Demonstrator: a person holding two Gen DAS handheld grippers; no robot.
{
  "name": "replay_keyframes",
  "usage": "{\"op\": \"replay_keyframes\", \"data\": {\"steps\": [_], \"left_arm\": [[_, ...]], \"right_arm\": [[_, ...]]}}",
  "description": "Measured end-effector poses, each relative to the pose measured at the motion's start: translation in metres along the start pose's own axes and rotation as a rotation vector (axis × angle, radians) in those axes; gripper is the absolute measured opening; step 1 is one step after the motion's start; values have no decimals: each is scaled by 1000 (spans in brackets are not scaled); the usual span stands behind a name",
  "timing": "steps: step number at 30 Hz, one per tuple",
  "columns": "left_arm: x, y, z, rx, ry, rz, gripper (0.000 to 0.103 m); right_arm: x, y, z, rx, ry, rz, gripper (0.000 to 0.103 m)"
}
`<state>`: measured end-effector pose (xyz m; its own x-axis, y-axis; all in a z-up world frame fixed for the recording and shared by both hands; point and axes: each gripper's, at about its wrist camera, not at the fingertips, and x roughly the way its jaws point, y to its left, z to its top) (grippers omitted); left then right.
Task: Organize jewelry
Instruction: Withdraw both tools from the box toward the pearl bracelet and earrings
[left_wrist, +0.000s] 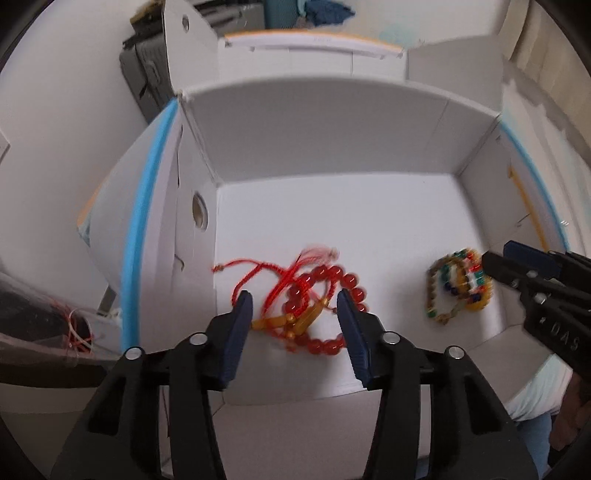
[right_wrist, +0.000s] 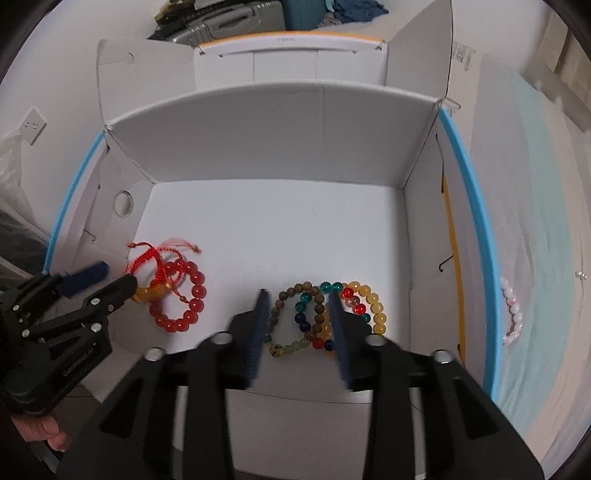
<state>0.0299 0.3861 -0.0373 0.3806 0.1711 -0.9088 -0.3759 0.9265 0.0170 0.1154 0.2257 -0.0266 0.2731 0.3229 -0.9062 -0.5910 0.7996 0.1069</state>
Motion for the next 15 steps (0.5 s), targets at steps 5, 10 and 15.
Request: {"op": "replay_keyframes", "data": {"steps": [5, 10, 15], "left_arm": [[-22, -2, 1, 13, -70, 25, 74], [-40, -7, 1, 20, -120, 29, 88], [-58, -17, -4, -3, -161, -13, 95]], "right_arm": [[-23, -6, -2, 0, -73, 3, 66], [-49, -16, -3, 8, -143, 1, 78], [-77, -32, -12, 9, -234, -23, 83]]}}
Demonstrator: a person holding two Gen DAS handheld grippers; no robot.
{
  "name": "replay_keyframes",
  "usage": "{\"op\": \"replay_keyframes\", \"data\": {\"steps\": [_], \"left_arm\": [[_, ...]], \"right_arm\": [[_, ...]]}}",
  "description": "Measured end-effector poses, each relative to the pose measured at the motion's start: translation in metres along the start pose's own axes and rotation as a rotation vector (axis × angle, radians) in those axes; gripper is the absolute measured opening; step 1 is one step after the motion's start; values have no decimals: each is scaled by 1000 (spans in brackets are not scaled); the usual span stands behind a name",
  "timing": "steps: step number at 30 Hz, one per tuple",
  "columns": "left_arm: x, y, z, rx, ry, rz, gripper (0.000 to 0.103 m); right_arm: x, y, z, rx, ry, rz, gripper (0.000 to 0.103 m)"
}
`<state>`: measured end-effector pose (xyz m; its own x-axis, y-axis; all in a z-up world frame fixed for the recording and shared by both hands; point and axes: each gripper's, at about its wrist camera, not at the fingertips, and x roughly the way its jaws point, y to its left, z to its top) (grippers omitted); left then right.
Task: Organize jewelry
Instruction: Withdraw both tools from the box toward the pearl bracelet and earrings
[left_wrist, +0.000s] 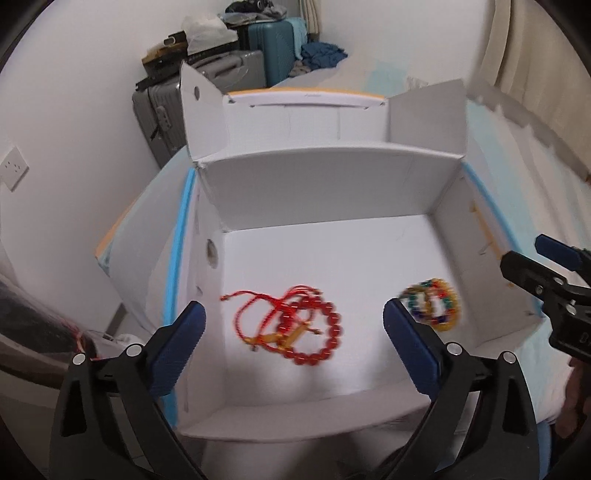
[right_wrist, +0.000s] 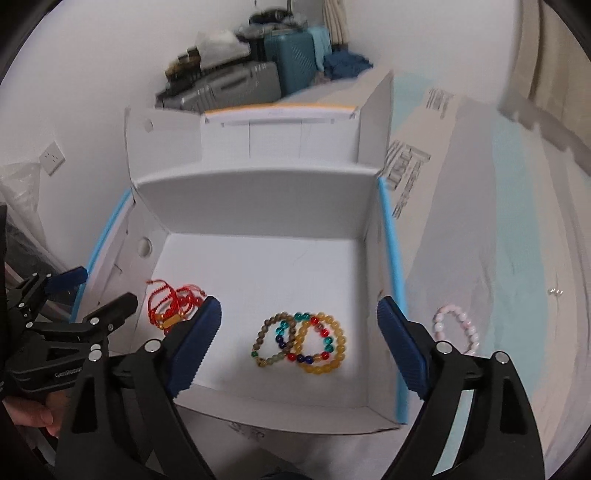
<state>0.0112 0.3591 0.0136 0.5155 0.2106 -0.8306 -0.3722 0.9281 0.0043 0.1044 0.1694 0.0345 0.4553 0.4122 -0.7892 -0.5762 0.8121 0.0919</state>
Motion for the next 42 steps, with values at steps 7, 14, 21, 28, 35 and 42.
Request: {"op": "replay_keyframes", "data": {"steps": [7, 14, 21, 28, 35, 42], "left_arm": [[-22, -37, -6, 38, -55, -28, 97], [-24, -99, -1, 87, -71, -83, 97], [-17, -182, 9, 171, -74, -155, 97], [-5, -255, 13, 239, -64, -199, 97], [9, -307, 16, 284, -49, -225, 97], [38, -342, 15, 315, -15, -246, 97]], "right_arm": [[-25, -37, -7, 44, -53, -23, 88], [-51, -98, -16, 102, -75, -80, 94], [-71, -176, -23, 170, -66, -157, 94], [-84, -240, -30, 225, -58, -208, 94], [-82, -293, -38, 278, -36, -245, 94], [-56, -343, -41, 338, 29, -273, 94]]}}
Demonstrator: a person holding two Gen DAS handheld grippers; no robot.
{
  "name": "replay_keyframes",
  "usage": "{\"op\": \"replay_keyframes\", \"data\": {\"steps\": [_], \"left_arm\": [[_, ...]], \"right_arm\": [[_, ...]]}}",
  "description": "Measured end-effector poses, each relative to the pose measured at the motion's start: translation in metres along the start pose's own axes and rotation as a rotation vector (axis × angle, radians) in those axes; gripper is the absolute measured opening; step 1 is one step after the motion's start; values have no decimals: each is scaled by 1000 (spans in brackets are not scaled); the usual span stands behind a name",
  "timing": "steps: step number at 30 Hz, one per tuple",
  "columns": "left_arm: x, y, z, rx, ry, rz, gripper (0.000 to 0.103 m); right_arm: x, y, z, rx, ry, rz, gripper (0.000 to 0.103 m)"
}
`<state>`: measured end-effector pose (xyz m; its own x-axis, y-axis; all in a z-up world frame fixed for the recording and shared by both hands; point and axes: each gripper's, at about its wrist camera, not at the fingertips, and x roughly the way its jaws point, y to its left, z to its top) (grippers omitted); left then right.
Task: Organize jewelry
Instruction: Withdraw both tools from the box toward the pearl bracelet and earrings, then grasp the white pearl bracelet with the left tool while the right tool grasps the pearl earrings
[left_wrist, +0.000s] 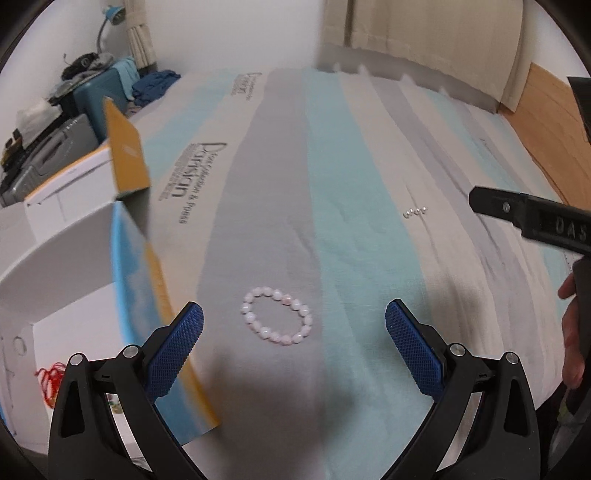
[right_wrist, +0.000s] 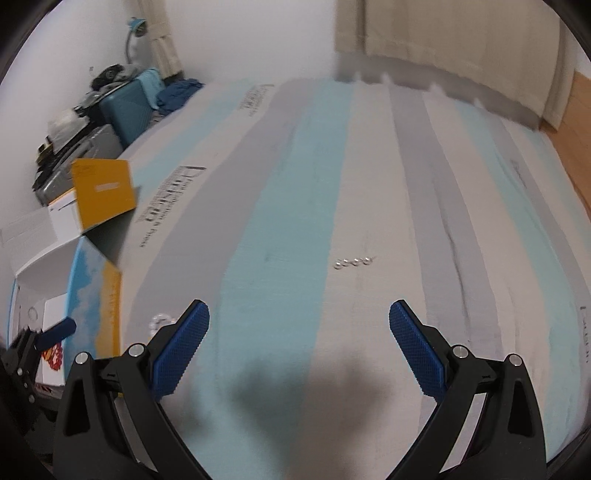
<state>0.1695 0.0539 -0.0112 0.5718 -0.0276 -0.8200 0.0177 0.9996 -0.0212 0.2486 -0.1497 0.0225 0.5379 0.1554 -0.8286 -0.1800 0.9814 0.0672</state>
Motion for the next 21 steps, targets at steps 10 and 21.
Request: {"op": "replay_keyframes", "data": {"steps": [10, 21], "left_arm": [[65, -10, -2, 4, 67, -34, 97], [114, 1, -9, -14, 131, -65, 92]], "right_arm": [[79, -42, 25, 77, 145, -12, 94], [160, -51, 44, 93, 243, -68, 87]]}}
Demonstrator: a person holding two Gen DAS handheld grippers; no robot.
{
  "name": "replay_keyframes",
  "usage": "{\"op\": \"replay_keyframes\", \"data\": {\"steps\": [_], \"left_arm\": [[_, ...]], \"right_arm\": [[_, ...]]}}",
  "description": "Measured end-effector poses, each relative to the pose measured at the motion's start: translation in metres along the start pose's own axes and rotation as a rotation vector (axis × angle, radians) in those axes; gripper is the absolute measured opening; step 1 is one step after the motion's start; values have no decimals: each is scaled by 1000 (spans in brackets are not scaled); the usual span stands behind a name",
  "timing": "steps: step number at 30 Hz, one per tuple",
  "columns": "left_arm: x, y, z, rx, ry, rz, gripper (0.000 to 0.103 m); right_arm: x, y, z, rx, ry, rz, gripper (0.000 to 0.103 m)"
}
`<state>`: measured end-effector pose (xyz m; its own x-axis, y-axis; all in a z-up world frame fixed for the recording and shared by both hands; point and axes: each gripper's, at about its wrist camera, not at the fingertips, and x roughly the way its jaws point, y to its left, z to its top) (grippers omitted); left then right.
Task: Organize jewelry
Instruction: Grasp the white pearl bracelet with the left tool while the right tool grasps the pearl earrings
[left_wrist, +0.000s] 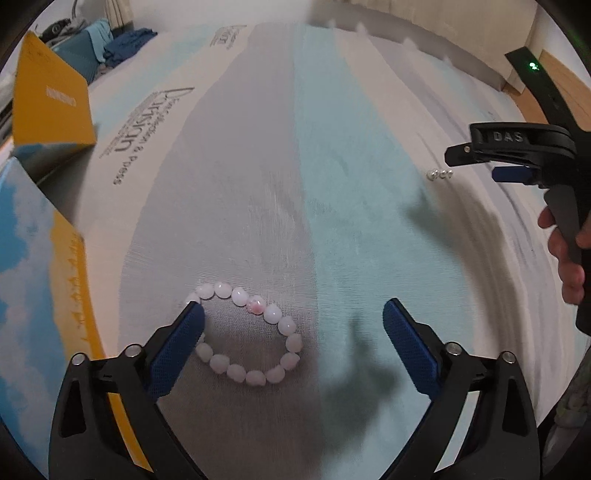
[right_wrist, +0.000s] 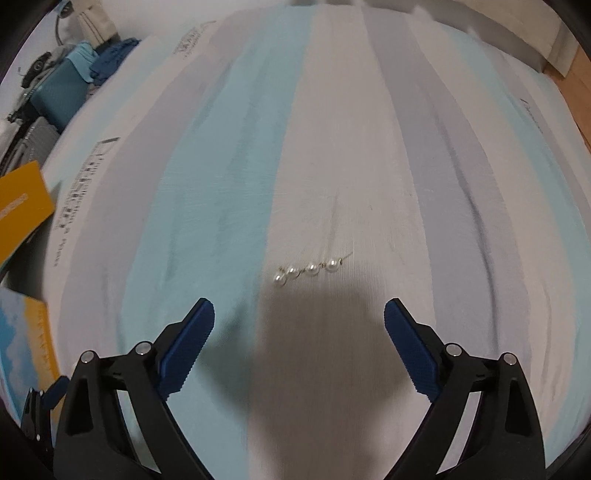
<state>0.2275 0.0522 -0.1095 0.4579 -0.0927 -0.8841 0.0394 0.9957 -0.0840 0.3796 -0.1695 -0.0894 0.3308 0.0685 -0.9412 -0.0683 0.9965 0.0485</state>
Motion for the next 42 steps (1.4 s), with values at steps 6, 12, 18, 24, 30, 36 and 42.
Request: {"op": "replay_keyframes", "data": {"steps": [6, 12, 18, 24, 30, 36, 42], "left_arm": [[19, 2, 0, 16, 39, -32, 81], [30, -4, -1, 48, 41, -6, 76], [30, 1, -6, 45, 21, 15, 56], [25, 4, -7, 30, 30, -9, 33], [20, 8, -8, 5, 37, -51, 11], [13, 11, -6, 4, 35, -62, 10], [4, 8, -5, 14, 25, -59, 10]], "right_arm": [[31, 0, 9, 23, 33, -18, 77], [49, -8, 14, 51, 51, -19, 62], [51, -13, 14, 58, 40, -11, 39], [47, -19, 13, 42, 40, -5, 18], [39, -32, 9, 33, 38, 1, 11], [25, -33, 6, 21, 12, 4, 11], [15, -37, 1, 30, 3, 16, 11]]}}
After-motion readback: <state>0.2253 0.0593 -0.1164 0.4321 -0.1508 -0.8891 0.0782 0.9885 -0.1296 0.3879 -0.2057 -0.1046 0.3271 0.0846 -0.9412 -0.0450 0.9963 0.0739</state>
